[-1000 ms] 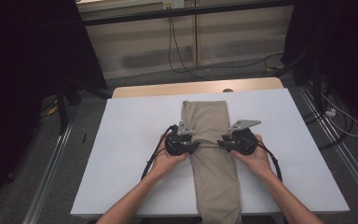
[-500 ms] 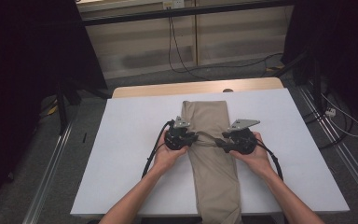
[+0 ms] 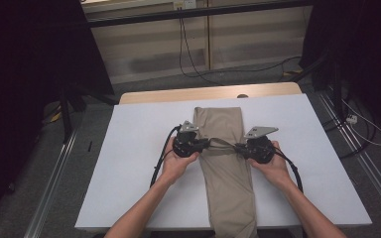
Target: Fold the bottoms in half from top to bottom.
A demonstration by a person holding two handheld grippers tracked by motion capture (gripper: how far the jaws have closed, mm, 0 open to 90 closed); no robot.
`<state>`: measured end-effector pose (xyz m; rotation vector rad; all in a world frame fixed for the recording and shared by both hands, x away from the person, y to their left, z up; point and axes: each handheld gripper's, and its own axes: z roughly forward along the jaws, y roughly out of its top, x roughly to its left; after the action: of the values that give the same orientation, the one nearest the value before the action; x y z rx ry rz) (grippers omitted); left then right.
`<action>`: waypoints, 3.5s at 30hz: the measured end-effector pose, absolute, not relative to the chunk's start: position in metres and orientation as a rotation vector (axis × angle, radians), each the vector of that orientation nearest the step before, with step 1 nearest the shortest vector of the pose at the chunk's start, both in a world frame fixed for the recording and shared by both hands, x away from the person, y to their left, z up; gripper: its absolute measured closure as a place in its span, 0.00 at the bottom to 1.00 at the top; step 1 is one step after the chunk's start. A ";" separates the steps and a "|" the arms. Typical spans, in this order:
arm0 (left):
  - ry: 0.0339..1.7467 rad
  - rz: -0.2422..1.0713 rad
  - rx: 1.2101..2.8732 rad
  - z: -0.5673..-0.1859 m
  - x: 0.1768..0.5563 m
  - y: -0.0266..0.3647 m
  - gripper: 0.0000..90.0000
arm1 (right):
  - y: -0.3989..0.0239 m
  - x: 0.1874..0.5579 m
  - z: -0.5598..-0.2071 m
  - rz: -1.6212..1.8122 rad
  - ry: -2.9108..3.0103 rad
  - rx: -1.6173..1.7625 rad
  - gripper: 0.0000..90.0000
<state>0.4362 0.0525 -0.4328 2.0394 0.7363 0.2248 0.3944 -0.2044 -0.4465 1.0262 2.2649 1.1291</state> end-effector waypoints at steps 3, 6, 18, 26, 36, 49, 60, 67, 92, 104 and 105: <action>0.706 0.227 2.047 -0.426 0.425 0.055 0.92 | -0.205 0.387 -0.439 1.153 2.265 1.021 0.94; 0.678 0.207 2.035 -0.418 0.412 0.061 0.92 | -0.206 0.377 -0.432 1.178 2.283 1.013 0.94; 0.544 0.105 2.103 -0.412 0.339 0.070 0.92 | -0.209 0.302 -0.425 1.195 2.371 0.919 0.94; 0.550 0.067 2.149 -0.428 0.309 0.077 1.00 | -0.220 0.267 -0.426 1.197 2.380 0.963 0.94; 0.517 0.057 2.082 -0.425 0.306 0.065 0.56 | -0.210 0.257 -0.428 1.200 2.413 0.924 0.94; 0.339 0.118 2.258 -0.438 0.280 0.054 0.95 | -0.198 0.229 -0.430 1.221 2.488 0.844 0.94; 0.269 0.036 2.325 -0.446 0.250 0.056 0.92 | -0.195 0.198 -0.446 1.121 2.578 0.770 0.89; 0.325 -0.039 2.269 -0.442 0.255 0.061 0.67 | -0.199 0.203 -0.445 1.233 2.580 0.868 0.62; 0.774 0.294 2.057 -0.436 0.448 0.074 0.18 | -0.234 0.394 -0.419 1.252 2.158 1.163 0.37; 0.902 0.291 2.094 -0.447 0.509 0.075 0.34 | -0.234 0.478 -0.446 1.127 2.178 1.307 0.49; 0.904 0.290 2.085 -0.447 0.510 0.078 0.39 | -0.235 0.483 -0.448 1.107 2.195 1.301 0.48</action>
<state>0.5104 0.0776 -0.4473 2.0852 0.9037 0.2895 0.4825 -0.2346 -0.4481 1.3007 2.1946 1.1071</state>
